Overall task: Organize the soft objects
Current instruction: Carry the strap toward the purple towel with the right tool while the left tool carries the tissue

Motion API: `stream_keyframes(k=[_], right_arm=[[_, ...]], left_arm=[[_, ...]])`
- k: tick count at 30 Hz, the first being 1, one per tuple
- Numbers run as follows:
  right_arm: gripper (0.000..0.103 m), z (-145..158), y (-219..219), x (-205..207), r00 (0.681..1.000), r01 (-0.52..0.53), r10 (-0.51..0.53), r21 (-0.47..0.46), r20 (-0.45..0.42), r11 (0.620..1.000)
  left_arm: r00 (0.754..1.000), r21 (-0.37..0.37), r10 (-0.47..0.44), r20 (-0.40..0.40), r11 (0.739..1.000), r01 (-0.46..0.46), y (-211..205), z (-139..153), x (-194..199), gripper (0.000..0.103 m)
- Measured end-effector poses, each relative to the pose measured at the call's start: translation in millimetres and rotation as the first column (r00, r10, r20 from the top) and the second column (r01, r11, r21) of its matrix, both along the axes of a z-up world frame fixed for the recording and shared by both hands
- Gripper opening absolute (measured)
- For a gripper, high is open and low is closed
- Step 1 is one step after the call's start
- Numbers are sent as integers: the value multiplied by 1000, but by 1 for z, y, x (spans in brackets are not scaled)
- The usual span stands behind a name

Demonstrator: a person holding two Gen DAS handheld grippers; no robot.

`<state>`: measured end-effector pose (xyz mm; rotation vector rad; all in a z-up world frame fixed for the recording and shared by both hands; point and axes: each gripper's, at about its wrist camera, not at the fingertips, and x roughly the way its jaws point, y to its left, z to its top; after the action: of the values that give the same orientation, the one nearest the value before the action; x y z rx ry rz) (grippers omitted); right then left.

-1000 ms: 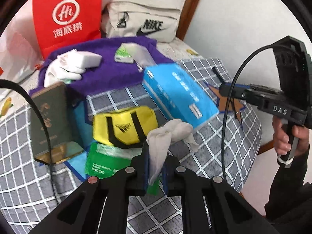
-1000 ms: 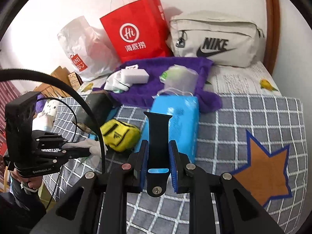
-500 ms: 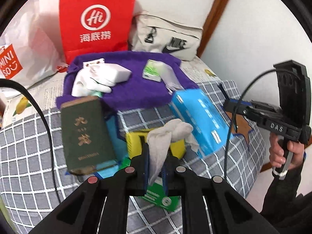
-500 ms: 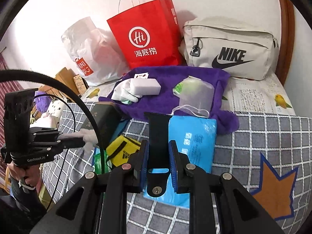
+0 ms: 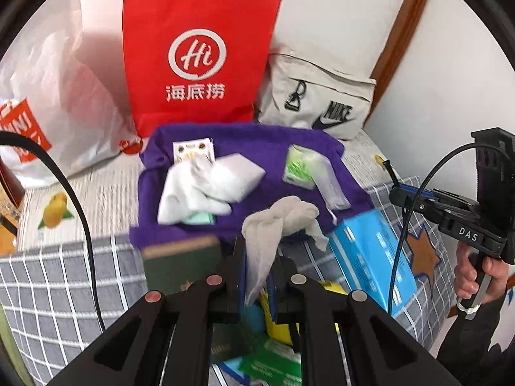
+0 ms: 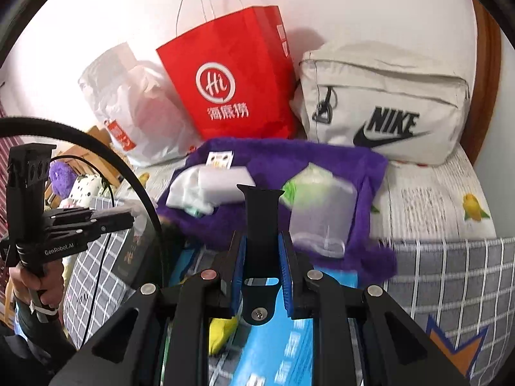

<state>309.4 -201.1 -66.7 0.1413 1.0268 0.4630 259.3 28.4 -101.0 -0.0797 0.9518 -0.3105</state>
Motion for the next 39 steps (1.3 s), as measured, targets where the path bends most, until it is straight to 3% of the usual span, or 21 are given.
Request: stream_keyframes(k=[5, 14, 19, 39], right_arm=[[21, -2, 5, 31, 999, 30, -30, 29, 10, 999], [21, -9, 1, 78, 999, 48, -48, -5, 19, 999], [21, -35, -15, 96, 995, 99, -99, -2, -28, 995], [21, -88, -33, 103, 987, 123, -126, -40, -104, 992]], left_arm=[[1000, -4, -4, 11, 1000, 4, -1, 5, 28, 11], [1000, -1, -15, 14, 1000, 16, -9, 9, 71, 11], [1000, 24, -2, 7, 1000, 2, -8, 5, 91, 11], [995, 33, 80, -53, 996, -78, 7, -32, 141, 11]])
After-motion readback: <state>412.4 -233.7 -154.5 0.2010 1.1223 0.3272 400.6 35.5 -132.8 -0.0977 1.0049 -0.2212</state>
